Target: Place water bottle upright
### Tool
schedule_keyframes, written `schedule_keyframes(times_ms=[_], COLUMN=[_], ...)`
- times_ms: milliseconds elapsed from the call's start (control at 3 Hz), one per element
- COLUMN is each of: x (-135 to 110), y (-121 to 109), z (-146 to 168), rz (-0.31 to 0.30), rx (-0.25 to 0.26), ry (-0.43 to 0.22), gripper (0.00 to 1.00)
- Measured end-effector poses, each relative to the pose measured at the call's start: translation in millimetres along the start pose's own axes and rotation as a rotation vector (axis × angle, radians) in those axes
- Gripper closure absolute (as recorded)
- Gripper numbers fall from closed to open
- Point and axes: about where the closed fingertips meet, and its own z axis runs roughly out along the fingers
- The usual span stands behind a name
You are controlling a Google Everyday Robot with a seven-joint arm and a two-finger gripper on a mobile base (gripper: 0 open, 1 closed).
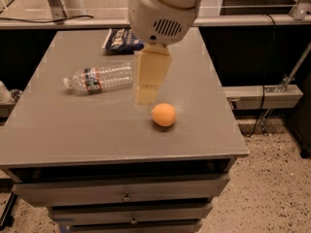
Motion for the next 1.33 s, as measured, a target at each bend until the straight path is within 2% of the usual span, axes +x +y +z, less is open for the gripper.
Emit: schedule_keyframes(times_ms=[333, 667, 1000, 1333], x=[-0.1, -1.2, -17.8, -41.3], y=[0.0, -17.1, -53.4, -87.2], z=[-0.1, 7.4, 38.2, 85.6], rz=[0.0, -0.005, -0.022, -0.043], rx=[0.0, 0.05, 0.087, 0.055], ry=[0.0, -0.032, -0.075, -0.084], gripper=[0.0, 0.0, 0.0, 0.0])
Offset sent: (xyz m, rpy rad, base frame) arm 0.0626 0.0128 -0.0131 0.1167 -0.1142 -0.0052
